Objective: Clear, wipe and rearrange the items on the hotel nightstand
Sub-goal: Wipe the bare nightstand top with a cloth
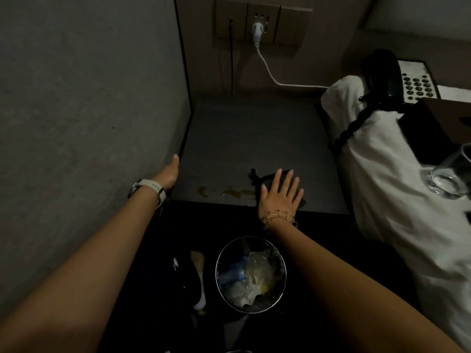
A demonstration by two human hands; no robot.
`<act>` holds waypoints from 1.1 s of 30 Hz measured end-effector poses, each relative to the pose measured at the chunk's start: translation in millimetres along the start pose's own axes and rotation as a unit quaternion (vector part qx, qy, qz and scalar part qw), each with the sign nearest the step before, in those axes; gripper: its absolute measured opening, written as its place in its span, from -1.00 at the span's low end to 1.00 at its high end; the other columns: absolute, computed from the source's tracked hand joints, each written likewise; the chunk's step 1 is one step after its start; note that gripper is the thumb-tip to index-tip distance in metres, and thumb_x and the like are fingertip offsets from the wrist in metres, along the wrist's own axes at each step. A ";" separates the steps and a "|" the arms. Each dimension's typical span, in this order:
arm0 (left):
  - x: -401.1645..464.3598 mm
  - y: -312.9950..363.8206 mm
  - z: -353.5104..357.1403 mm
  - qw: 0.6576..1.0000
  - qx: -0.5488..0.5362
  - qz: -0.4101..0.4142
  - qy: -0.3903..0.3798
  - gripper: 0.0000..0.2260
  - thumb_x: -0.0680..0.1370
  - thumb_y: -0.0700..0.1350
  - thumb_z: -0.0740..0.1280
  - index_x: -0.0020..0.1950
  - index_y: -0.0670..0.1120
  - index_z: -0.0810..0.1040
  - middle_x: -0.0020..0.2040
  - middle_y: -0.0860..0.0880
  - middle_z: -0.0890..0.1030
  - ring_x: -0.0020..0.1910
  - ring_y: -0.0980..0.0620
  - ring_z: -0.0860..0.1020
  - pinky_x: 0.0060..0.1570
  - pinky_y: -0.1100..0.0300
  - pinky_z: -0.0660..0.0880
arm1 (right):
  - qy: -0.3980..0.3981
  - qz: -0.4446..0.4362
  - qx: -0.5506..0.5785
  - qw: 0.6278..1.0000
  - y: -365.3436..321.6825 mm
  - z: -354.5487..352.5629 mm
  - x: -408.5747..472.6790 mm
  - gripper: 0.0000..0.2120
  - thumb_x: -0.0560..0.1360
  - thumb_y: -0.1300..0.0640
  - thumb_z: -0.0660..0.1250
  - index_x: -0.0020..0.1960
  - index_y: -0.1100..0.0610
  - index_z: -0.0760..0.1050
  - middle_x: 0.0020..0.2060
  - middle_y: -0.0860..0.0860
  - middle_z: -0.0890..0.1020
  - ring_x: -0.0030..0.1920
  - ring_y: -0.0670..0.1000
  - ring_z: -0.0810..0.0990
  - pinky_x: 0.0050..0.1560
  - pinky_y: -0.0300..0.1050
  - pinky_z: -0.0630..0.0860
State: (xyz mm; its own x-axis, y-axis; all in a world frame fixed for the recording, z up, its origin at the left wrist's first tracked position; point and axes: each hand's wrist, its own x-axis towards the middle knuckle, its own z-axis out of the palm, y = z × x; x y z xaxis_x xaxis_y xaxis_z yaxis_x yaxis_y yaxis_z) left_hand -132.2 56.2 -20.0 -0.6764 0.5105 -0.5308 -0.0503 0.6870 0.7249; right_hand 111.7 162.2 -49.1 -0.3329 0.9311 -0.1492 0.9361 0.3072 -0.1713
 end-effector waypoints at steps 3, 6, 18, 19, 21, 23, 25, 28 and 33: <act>-0.5 1.7 0.9 1.000 0.005 -0.002 -0.006 -0.39 0.66 0.22 -0.15 0.57 -0.13 0.13 0.57 -0.14 0.19 0.53 -0.15 0.17 0.51 -0.11 0.07 | -0.010 -0.016 -0.002 1.000 -12.2 1.2 -1.9 -0.38 0.64 -0.18 -0.21 0.55 0.06 -0.37 0.54 0.11 -0.33 0.54 0.13 -0.34 0.52 0.15 -0.29; -1.2 2.5 0.9 1.000 0.005 -0.006 -0.002 -0.40 0.66 0.21 -0.15 0.58 -0.14 0.10 0.57 -0.14 0.17 0.54 -0.16 0.15 0.51 -0.12 0.06 | -0.018 -0.040 -0.004 0.999 -28.1 3.6 -3.1 -0.39 0.64 -0.18 -0.22 0.54 0.06 -0.38 0.53 0.11 -0.35 0.53 0.13 -0.36 0.52 0.14 -0.32; -4.9 5.7 -1.4 1.000 0.018 -0.015 -0.006 -0.38 0.66 0.19 -0.19 0.56 -0.18 0.14 0.56 -0.18 0.19 0.53 -0.17 0.17 0.51 -0.12 0.08 | -0.036 -0.143 0.007 0.989 -103.0 20.3 -10.4 -0.38 0.64 -0.18 -0.21 0.55 0.05 -0.37 0.53 0.10 -0.34 0.53 0.14 -0.35 0.51 0.15 -0.32; -5.4 6.0 -1.8 1.000 0.019 -0.014 -0.009 -0.38 0.66 0.19 -0.20 0.56 -0.19 0.16 0.55 -0.19 0.21 0.53 -0.17 0.18 0.50 -0.12 0.08 | -0.036 -0.151 0.006 0.988 -109.6 22.4 -11.6 -0.38 0.64 -0.19 -0.21 0.55 0.05 -0.37 0.53 0.10 -0.34 0.53 0.14 -0.35 0.51 0.16 -0.31; -6.6 6.5 -1.4 1.000 0.019 -0.011 -0.011 -0.37 0.66 0.20 -0.20 0.56 -0.18 0.16 0.55 -0.19 0.21 0.53 -0.16 0.18 0.50 -0.12 0.09 | -0.038 -0.167 0.001 0.985 -121.6 26.0 -14.1 -0.38 0.63 -0.20 -0.22 0.54 0.05 -0.38 0.53 0.10 -0.35 0.53 0.14 -0.35 0.51 0.16 -0.31; -7.4 5.7 -1.6 1.000 0.008 -0.012 0.000 -0.38 0.66 0.20 -0.20 0.57 -0.16 0.14 0.56 -0.18 0.19 0.54 -0.16 0.16 0.50 -0.12 0.08 | -0.042 -0.183 -0.001 0.982 -133.7 29.6 -16.0 -0.37 0.63 -0.21 -0.23 0.54 0.04 -0.38 0.53 0.10 -0.35 0.53 0.14 -0.36 0.51 0.16 -0.32; -8.1 5.8 -2.1 1.000 -0.013 -0.012 0.009 -0.39 0.66 0.20 -0.18 0.58 -0.15 0.12 0.57 -0.17 0.16 0.54 -0.15 0.15 0.51 -0.12 0.08 | -0.044 -0.197 -0.003 0.979 -143.1 32.4 -17.9 -0.37 0.62 -0.23 -0.23 0.54 0.04 -0.38 0.53 0.10 -0.35 0.53 0.13 -0.36 0.51 0.16 -0.32; -8.4 7.5 -3.9 0.998 -0.049 -0.031 -0.017 -0.37 0.65 0.22 -0.20 0.56 -0.16 0.18 0.56 -0.15 0.19 0.54 -0.13 0.16 0.51 -0.11 0.06 | -0.053 -0.219 -0.002 0.974 -154.5 35.2 -20.4 -0.36 0.61 -0.25 -0.24 0.54 0.04 -0.39 0.52 0.10 -0.36 0.52 0.13 -0.38 0.50 0.16 -0.36; -3.4 9.5 -7.0 0.996 -0.072 -0.057 -0.010 -0.31 0.63 0.25 -0.22 0.50 -0.17 0.31 0.53 -0.18 0.26 0.52 -0.16 0.20 0.51 -0.13 0.05 | -0.059 -0.248 -0.008 0.967 -167.7 36.3 -25.3 -0.33 0.60 -0.27 -0.21 0.55 0.03 -0.37 0.52 0.09 -0.36 0.52 0.14 -0.38 0.51 0.18 -0.32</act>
State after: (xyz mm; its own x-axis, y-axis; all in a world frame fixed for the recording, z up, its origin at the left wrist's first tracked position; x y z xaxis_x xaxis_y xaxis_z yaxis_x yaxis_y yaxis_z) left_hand -135.5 57.4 -8.2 -0.6457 0.4448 -0.6207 -0.2313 0.6607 0.7141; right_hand -41.1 80.0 -51.9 -0.7507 0.6404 -0.1626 0.6598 0.7137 -0.2350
